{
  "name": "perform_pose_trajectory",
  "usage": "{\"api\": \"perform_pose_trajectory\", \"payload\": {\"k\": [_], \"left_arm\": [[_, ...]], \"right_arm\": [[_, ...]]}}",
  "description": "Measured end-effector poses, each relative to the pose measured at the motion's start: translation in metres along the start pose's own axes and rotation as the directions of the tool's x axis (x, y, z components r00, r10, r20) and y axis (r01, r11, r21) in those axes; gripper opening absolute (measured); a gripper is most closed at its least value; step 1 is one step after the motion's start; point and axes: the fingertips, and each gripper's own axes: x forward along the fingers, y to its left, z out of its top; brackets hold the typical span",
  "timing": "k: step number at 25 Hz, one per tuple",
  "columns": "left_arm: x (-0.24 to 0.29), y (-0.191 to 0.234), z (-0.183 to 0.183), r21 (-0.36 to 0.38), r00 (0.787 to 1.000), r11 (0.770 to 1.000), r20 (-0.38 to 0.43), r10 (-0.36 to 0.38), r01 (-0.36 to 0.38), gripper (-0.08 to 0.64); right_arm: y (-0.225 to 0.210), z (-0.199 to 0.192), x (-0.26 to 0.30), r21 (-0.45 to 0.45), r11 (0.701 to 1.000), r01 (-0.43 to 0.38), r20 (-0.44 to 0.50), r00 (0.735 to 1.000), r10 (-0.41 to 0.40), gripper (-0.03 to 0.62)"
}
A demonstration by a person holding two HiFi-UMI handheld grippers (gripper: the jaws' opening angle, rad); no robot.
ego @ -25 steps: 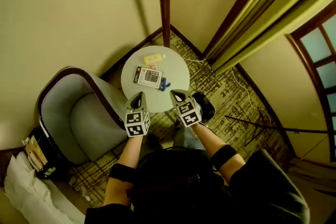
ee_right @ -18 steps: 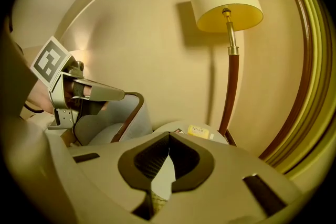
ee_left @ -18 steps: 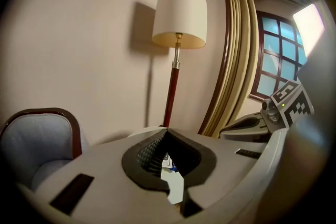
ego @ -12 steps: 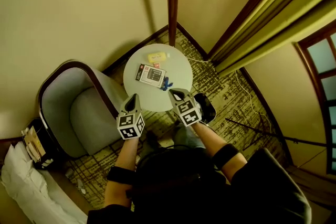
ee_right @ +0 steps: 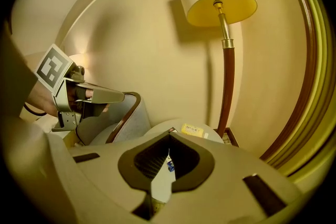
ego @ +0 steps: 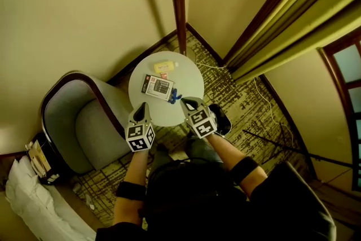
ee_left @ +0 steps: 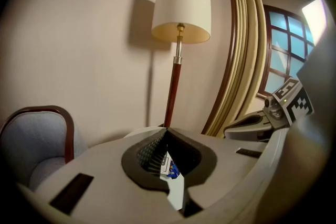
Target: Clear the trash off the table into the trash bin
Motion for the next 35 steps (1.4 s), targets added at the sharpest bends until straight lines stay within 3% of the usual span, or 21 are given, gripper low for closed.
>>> {"api": "perform_pose_trajectory", "payload": {"k": [7,16,21,24,31,35], "left_arm": [[0.033,-0.013,0.017,0.085,0.999,0.995,-0.035,-0.041,0.044,0.0],[0.089,-0.008,0.03,0.175,0.971,0.956,-0.093,-0.222,0.235,0.0],[0.122,-0.008,0.026,0.24,0.929,0.9,-0.165,-0.331,0.364,0.0],[0.14,-0.005,0.022,0.238,0.917,0.89,-0.195,-0.348,0.388,0.01],[0.186,-0.014,0.002,0.319,0.871,0.821,-0.305,-0.385,0.474,0.149],[0.229,-0.011,-0.014,0.39,0.855,0.775,-0.374,-0.359,0.497,0.279]], "right_arm": [[-0.022,0.0,0.01,0.045,0.999,0.012,0.007,1.0,-0.012,0.0],[-0.041,0.005,0.032,0.18,0.966,0.185,0.004,0.982,-0.189,0.0],[-0.051,0.013,0.049,0.226,0.938,0.264,0.006,0.962,-0.273,0.0],[-0.057,0.013,0.058,0.233,0.931,0.281,-0.011,0.958,-0.286,0.0],[-0.069,-0.002,0.089,0.233,0.937,0.261,-0.049,0.965,-0.256,0.0],[-0.088,-0.02,0.105,0.25,0.932,0.264,-0.065,0.965,-0.255,0.0]]}}
